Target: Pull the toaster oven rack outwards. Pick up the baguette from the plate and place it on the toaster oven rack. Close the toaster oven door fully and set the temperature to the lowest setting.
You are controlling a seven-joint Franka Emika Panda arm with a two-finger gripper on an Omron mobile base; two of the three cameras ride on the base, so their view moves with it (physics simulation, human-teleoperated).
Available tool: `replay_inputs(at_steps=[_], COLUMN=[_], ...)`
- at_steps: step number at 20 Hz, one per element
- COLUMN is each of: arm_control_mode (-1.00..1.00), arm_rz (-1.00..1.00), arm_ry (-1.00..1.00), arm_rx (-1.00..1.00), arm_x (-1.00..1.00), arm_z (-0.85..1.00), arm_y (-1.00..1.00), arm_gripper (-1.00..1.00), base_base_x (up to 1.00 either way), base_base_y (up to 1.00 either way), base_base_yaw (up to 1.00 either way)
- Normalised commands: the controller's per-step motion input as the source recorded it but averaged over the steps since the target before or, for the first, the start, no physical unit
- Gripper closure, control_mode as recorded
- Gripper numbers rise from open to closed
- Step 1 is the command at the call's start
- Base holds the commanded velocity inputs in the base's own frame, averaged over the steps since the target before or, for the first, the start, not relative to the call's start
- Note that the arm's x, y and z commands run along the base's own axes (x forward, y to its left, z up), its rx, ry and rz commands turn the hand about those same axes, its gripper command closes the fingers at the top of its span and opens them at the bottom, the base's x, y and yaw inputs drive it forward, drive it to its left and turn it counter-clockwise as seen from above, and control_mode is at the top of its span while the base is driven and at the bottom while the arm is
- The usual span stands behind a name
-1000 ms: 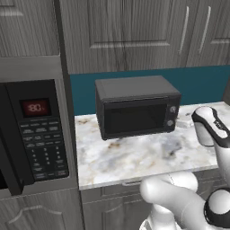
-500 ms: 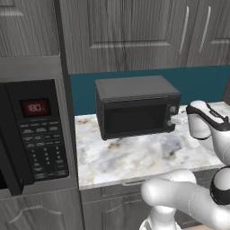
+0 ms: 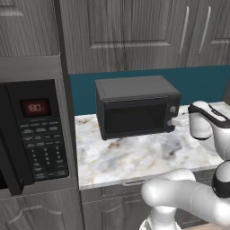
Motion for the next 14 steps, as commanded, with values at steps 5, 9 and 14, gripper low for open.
replay_inputs(at_steps=[5, 9, 14], arm_control_mode=[-1.00, -1.00, -1.00], arm_rz=[0.00, 0.00, 0.00], arm_ry=[0.00, 0.00, 0.00], arm_rx=[0.00, 0.00, 0.00], arm_x=[0.21, 0.30, 0.07], arm_z=[-0.16, -0.20, -0.13], arm_y=[0.00, 0.00, 0.00], arm_gripper=[-1.00, -1.00, -1.00], base_base_x=[0.00, 0.00, 0.00], base_base_y=[0.00, 0.00, 0.00], base_base_yaw=[0.00, 0.00, 0.00])
